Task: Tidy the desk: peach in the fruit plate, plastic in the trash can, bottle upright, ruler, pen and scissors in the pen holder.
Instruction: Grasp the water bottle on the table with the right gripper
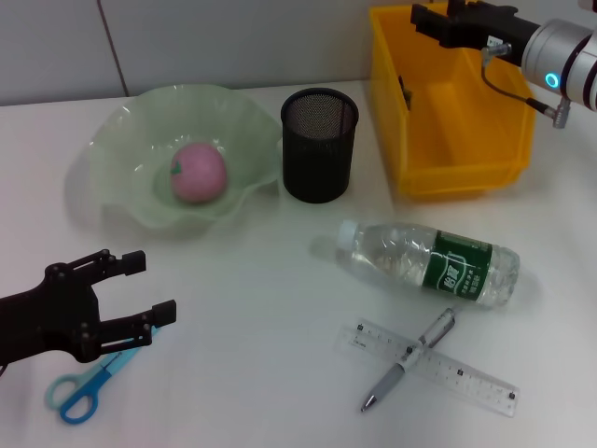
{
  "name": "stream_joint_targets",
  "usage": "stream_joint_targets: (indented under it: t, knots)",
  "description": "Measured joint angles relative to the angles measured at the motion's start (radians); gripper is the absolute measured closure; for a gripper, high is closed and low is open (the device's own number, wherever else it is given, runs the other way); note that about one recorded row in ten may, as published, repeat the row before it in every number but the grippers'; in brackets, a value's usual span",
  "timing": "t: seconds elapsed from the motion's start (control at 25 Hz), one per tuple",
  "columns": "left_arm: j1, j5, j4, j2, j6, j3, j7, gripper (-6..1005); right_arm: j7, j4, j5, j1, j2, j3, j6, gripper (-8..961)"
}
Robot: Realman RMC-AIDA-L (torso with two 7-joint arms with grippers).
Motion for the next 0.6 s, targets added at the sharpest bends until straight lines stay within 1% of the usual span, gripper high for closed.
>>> stream_joint_targets:
  t: [0.16, 0.4, 0.44, 0.48, 0.52, 0.56, 0.6]
  knots:
    - [0.000, 0.000, 0.000, 0.000, 0.000, 0.000, 0.000, 153, 0.001, 0.000, 0.001, 0.000, -0.002, 0.001, 0.000, 353]
    - [-0.001, 0.003, 0.000, 0.000, -0.003, 0.000, 0.002, 153, 0.018, -0.008, 0.028, -0.004, -0.002, 0.004, -0.007, 336]
    - [-0.001, 0.003, 0.000, 0.000, -0.003, 0.000, 0.003, 153, 0.024, -0.011, 0.046, -0.007, -0.003, 0.004, -0.020, 334]
    - [0.000, 0.003, 0.000, 0.000, -0.004, 0.000, 0.003, 153, 0.029, -0.015, 0.084, -0.016, -0.009, 0.004, -0.056, 331]
    - [0.000, 0.003, 0.000, 0.000, -0.004, 0.000, 0.003, 153, 0.029, -0.015, 0.084, -0.016, -0.009, 0.004, -0.056, 328]
    - [0.000, 0.003, 0.000, 0.000, -0.003, 0.000, 0.003, 153, 0.039, -0.019, 0.119, -0.027, -0.019, 0.004, -0.118, 325]
    - [0.000, 0.003, 0.000, 0.000, -0.003, 0.000, 0.004, 153, 0.039, -0.019, 0.119, -0.027, -0.019, 0.004, -0.118, 322]
